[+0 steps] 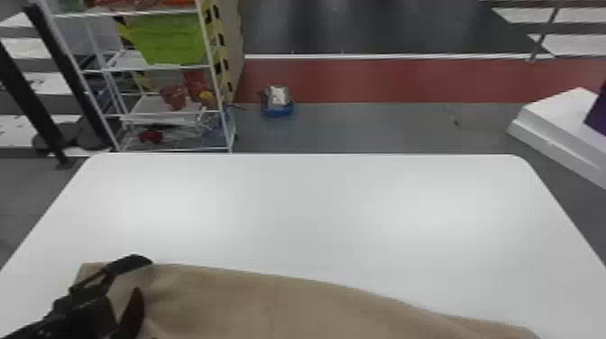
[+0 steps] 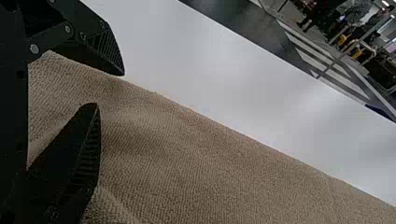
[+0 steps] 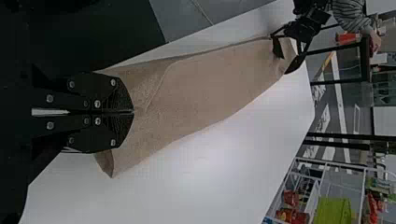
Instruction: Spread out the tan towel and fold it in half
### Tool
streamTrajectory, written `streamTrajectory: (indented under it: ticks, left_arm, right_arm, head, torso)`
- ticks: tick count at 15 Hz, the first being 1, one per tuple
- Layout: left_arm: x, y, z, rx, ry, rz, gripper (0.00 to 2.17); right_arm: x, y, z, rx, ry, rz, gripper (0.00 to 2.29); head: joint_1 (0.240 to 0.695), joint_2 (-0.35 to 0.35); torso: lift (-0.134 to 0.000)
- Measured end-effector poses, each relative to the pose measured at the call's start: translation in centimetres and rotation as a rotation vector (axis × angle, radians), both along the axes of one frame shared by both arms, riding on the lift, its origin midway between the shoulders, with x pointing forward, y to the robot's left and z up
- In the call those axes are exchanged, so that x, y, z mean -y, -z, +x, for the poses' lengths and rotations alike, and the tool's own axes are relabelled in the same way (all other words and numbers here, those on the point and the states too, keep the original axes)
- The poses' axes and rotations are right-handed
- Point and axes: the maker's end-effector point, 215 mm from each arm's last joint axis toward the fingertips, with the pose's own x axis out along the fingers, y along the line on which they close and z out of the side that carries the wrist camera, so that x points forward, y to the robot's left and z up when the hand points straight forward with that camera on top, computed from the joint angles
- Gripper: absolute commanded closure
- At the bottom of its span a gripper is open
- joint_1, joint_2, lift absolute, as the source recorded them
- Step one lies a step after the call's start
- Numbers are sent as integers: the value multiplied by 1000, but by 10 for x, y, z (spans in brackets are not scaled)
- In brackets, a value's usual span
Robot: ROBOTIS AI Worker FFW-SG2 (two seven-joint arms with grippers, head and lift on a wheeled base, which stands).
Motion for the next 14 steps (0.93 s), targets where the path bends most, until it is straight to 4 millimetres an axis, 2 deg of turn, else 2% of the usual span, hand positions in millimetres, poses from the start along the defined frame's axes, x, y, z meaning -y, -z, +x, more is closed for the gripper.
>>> streamTrajectory:
  ticks: [3, 6, 11, 14]
  left_arm:
    - [0, 0, 1, 1, 0, 0, 387]
    - [0, 0, 1, 0, 0, 2, 383]
    - [0, 0, 1, 0, 2, 1, 387]
    - [0, 0, 0, -1, 4, 4, 387]
  right_arm:
    - [-3, 30, -14, -51, -36, -65, 1116]
    - [0, 41, -19, -61, -55, -106, 1116]
    - [9, 46, -12, -57, -49, -122, 1116]
    - [17, 33, -1, -20, -29, -119, 1116]
  head:
    - [695, 49]
    - [695, 45]
    - [695, 28]
    - [695, 10]
  torso:
    - [-124]
    - [-124]
    - [-124]
    - [-124]
